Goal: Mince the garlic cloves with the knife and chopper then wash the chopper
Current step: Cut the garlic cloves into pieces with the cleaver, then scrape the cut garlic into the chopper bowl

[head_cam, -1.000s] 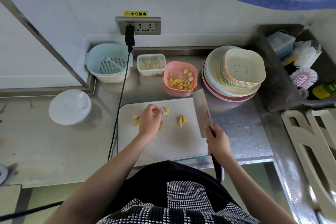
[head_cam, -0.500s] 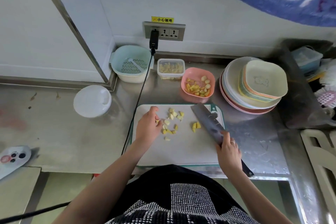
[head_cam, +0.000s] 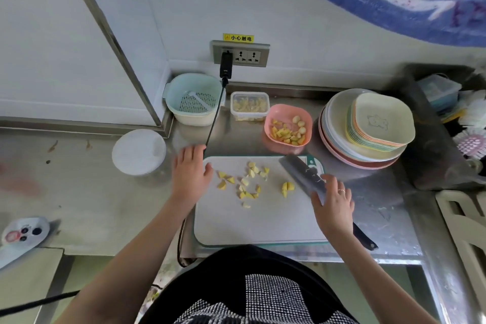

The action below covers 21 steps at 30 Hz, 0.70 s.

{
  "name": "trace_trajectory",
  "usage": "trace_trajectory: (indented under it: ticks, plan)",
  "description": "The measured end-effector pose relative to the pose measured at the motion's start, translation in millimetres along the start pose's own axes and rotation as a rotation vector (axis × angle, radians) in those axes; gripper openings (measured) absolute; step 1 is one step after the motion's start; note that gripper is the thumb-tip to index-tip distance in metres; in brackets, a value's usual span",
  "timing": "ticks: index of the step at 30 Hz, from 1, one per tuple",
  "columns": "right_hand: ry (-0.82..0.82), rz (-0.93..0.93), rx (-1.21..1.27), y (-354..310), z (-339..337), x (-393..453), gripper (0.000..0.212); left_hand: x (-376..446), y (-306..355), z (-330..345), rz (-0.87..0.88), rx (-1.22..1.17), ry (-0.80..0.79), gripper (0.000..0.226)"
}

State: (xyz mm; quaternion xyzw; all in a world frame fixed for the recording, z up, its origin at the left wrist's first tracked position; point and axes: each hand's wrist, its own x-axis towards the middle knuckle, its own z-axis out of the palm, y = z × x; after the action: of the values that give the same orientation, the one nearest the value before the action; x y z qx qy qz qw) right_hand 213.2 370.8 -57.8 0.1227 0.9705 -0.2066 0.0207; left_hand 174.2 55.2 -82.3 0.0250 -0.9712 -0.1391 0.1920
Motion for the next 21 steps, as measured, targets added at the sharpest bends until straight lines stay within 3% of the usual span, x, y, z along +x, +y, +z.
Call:
trace_trajectory:
  ticks: [2,5,9,15,18,21]
  plan:
    - [0.007,-0.069,0.048,-22,2,3,0.04,8,-17,-4,0.051,0.195,-0.034,0.07]
    - [-0.026,-0.154,0.115,-60,11,7,0.036,22,-40,-21,-0.19,0.23,-0.206,0.096]
    - [-0.08,-0.285,0.184,-101,23,6,0.035,35,-72,-39,-0.538,0.157,-0.423,0.103]
    - [-0.24,-0.445,0.205,-144,39,-1,0.033,48,-102,-48,-0.681,0.002,-0.603,0.112]
    - [-0.388,-0.467,0.269,-160,47,-3,0.029,53,-100,-56,-0.669,-0.003,-0.568,0.097]
    - [-0.483,-0.351,0.472,-178,45,-3,0.028,49,-84,-66,-0.725,-0.144,-0.392,0.085]
